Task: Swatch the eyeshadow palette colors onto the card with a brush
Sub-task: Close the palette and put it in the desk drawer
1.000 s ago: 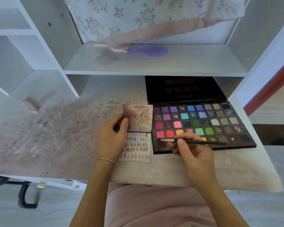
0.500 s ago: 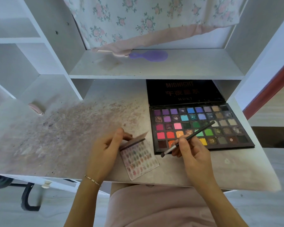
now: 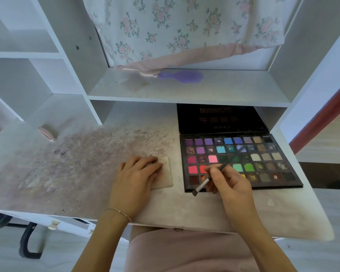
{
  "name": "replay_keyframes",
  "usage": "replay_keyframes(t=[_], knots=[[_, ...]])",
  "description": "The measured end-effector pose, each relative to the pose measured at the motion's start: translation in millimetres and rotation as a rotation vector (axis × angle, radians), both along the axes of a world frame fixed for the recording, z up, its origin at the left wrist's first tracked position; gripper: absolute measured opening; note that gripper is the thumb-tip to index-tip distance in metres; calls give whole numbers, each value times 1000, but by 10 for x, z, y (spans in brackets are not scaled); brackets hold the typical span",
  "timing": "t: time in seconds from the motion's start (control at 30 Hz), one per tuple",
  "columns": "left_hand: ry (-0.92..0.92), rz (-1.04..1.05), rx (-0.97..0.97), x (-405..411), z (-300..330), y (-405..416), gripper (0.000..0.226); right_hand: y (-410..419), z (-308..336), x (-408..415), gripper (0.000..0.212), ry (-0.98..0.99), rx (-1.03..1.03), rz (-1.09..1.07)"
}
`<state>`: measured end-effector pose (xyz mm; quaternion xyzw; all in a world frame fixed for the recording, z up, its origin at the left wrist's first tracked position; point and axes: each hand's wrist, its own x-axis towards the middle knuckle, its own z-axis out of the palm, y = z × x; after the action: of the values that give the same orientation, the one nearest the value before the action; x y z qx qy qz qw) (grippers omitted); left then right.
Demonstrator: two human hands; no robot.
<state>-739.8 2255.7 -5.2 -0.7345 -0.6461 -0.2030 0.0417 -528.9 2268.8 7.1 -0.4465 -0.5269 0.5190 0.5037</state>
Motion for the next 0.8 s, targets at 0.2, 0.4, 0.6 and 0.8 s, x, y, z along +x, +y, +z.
replay_keyframes(t=[0.2,0.4,0.6,0.8], knots=[[29,102,-55,-339,7,178,31,325,173,-443,12,-280,16,150],[-125,181,-169,-778,-113,364,38,805,98,-1197,25,-678,68,204],[-208,171,-166,-907,-137,387,39,955,3,-1509,33,-929,149,128],[-221,173,-145,-919,-179,388,41,954,45,-1334,36,-887,300,171]])
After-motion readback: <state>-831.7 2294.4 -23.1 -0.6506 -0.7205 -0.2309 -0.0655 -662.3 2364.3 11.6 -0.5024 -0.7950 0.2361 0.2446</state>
